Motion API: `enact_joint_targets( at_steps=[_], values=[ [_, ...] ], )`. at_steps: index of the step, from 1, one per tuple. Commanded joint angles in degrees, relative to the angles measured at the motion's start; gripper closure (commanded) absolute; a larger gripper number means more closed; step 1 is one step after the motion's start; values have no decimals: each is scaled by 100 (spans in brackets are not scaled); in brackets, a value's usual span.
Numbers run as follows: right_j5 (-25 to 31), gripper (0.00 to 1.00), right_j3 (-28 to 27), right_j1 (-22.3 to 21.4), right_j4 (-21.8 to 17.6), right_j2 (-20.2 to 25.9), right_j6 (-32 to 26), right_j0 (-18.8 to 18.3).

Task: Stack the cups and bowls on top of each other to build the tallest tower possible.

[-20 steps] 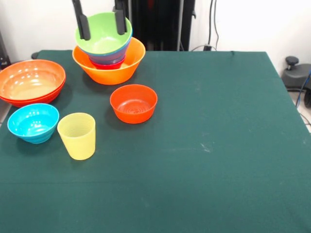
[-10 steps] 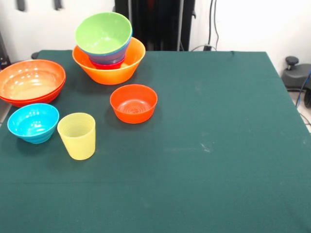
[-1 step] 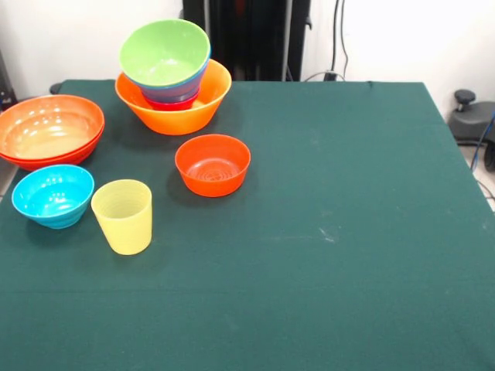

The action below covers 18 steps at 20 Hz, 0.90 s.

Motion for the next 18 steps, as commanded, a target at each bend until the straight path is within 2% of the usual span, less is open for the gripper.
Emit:
enact_joint_targets(
  at_steps=[1, 6, 9, 10, 13, 18],
  values=[
    [375, 0, 999, -448, 179, 582, -22, 338],
    [586, 0, 899, -38, 62, 264, 87, 530],
    [468, 0, 767, 269, -294, -468, 518, 873],
    [422, 0, 734, 321, -359, -582, 553, 916],
    [370, 0, 458, 1144, -857, -1024, 292, 1043],
    [205, 0, 208, 1923, -1447, -1498, 18, 952]
  ],
)
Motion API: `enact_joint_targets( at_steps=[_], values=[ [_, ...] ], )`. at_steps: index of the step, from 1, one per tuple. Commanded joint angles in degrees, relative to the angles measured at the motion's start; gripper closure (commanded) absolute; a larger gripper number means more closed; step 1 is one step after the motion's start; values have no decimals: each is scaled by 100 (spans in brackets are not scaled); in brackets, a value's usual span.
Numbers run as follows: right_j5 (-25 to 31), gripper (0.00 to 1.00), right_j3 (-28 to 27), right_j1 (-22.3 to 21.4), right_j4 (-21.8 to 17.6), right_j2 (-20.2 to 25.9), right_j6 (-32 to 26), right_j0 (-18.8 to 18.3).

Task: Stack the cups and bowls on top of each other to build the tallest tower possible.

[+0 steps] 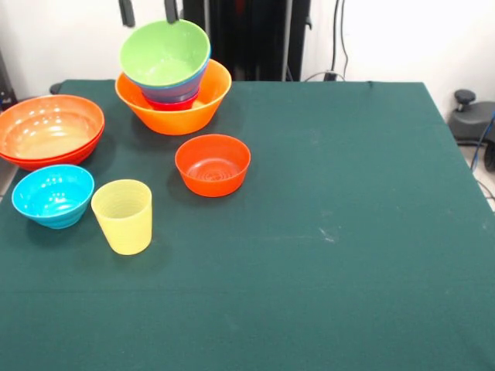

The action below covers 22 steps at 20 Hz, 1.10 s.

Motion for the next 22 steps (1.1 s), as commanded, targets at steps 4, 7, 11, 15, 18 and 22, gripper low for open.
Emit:
enact_joint_targets(
  at_steps=[4, 7, 11, 15, 18, 22],
  values=[
    [-42, 0, -226, 1803, -1422, -1041, -23, 20],
    [-377, 0, -327, 2198, -1840, -1251, 74, 14],
    [-628, 0, -430, 2545, -2173, -1375, 155, -42],
    [-786, 0, -560, 2827, -2394, -1446, 197, -104],
    [-747, 0, -532, 2795, -2372, -1379, 214, -191],
    [-726, 0, -170, 2320, -2130, -1185, 343, -285]
  ],
)
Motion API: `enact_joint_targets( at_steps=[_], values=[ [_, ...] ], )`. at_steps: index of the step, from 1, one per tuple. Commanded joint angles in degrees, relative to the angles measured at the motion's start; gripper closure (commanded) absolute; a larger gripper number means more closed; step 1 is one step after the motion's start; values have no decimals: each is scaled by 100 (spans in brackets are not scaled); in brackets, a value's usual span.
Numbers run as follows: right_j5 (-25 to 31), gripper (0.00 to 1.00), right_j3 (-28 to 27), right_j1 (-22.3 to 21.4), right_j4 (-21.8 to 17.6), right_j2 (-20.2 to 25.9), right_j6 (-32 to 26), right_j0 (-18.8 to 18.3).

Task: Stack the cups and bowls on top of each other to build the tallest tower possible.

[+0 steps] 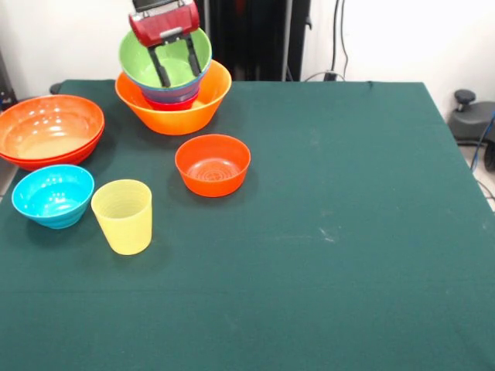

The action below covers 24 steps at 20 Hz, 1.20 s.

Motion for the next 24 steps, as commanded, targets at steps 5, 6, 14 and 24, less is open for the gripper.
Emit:
enact_joint_targets(
  at_steps=[5, 6, 14, 24],
  values=[
    [-77, 0, 517, -899, 291, 330, 474, -115],
    [-39, 0, 560, -959, 363, 397, 450, -148],
    [453, 0, 1278, -1929, 1707, 1914, -23, -1142],
    [1, 0, 487, -305, 1104, 2498, -287, -1466]
  ],
)
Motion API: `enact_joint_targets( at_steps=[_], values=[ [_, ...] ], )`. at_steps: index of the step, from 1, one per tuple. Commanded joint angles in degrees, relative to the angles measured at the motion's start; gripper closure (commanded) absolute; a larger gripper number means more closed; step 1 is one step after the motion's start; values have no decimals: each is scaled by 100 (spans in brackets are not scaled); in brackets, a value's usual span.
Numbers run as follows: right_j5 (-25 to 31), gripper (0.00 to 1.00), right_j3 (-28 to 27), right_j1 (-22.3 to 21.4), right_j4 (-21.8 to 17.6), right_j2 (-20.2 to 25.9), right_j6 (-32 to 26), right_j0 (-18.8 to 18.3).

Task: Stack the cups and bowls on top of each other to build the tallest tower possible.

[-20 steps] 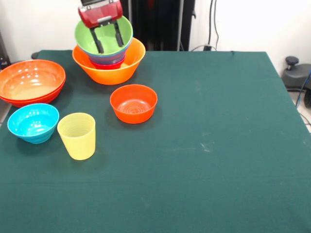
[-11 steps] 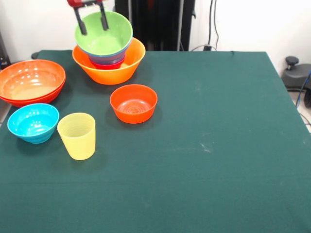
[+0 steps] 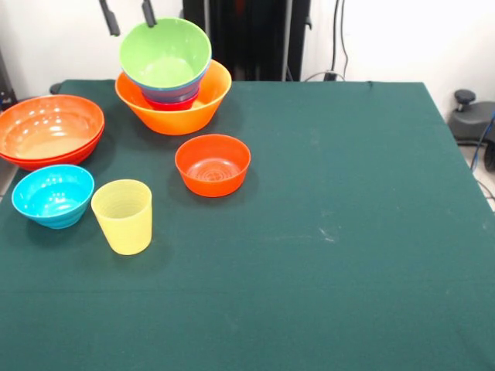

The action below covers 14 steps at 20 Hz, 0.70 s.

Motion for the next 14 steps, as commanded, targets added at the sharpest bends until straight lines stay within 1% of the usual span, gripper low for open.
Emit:
enact_joint_targets(
  at_steps=[1, 4, 6, 8, 9, 10, 11, 12, 13, 14],
  values=[
    [60, 0, -344, 792, -259, 744, -304, 131],
    [185, 0, -503, 867, -355, 769, -395, 149],
    [309, 0, -561, 763, -461, 740, -497, 152],
    [392, 0, -500, 474, -349, 883, -469, 67],
    [479, 0, -446, 168, -153, 1041, -396, 34],
    [548, 0, -415, 1, -42, 1129, -353, 18],
    [871, 0, -404, -361, 219, 1207, -338, 50],
    [1085, 0, -415, -547, 366, 1226, -329, 76],
    [1539, 0, -488, -891, 567, 1054, -338, 227],
    [1780, 0, -539, -1054, 662, 974, -351, 296]
  ],
)
